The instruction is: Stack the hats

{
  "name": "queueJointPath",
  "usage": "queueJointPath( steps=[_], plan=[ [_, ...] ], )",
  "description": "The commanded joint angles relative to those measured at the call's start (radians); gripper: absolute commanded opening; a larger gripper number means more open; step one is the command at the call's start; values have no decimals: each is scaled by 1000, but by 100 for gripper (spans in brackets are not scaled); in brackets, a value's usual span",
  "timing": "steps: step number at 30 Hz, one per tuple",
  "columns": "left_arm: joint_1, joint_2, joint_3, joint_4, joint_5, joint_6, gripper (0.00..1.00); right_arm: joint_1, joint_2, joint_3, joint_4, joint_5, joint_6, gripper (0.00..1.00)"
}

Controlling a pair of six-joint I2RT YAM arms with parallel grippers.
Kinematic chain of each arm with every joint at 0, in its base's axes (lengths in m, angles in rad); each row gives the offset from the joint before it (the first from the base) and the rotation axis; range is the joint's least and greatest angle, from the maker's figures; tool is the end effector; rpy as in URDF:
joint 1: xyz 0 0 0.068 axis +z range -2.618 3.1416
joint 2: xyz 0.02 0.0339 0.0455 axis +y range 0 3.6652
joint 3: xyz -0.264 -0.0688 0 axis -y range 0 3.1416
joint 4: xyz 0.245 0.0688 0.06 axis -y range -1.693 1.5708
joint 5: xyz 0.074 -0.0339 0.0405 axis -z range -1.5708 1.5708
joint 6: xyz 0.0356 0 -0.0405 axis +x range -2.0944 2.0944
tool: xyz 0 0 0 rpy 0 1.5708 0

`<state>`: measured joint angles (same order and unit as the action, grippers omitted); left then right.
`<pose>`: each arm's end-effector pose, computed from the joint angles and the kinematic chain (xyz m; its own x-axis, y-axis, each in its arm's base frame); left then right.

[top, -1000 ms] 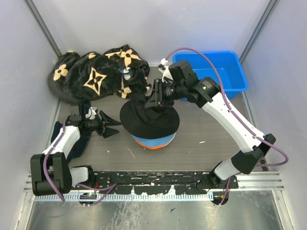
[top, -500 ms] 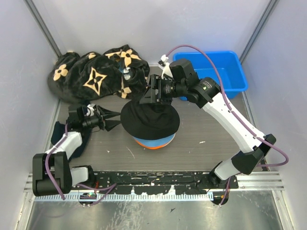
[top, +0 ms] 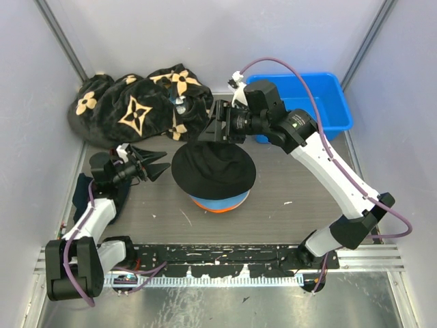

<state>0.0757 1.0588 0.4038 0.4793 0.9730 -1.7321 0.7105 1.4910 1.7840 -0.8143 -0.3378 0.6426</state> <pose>0.2157 -0.0132 0.2255 -0.7310 -0.6126 0.3007 -0.2955 -0.1131 -0.9486 0.2269 0.2108 0.4513 -0.8015 0.0562 -0.5953 -0.4408 0.6171 0.6518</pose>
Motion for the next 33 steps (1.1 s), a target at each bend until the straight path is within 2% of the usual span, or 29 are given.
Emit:
queueJointPath(
  steps=[1, 5, 21, 23, 27, 29, 33],
  plan=[
    [-5, -23, -23, 52, -11, -43, 55, -2, -12, 73, 41, 29, 2, 66],
    [-11, -37, -11, -16, -4, 6, 55, -6, 11, 109, 29, 32, -3, 66],
    [-129, -30, 34, 4, -88, 7, 56, -29, 14, 86, 23, 46, 2, 66],
    [-135, -24, 39, 5, -100, 6, 49, -33, 7, 73, 23, 54, -1, 66],
    [-137, 1, 48, 2, -122, 9, 26, -64, -30, 19, 31, 82, -7, 66],
    [-137, 25, 59, 5, -124, 21, 15, -117, -73, -33, 46, 87, -6, 67],
    [-138, 99, 79, 29, -112, 57, 5, -277, -188, -195, 110, 41, 12, 67]
  ],
)
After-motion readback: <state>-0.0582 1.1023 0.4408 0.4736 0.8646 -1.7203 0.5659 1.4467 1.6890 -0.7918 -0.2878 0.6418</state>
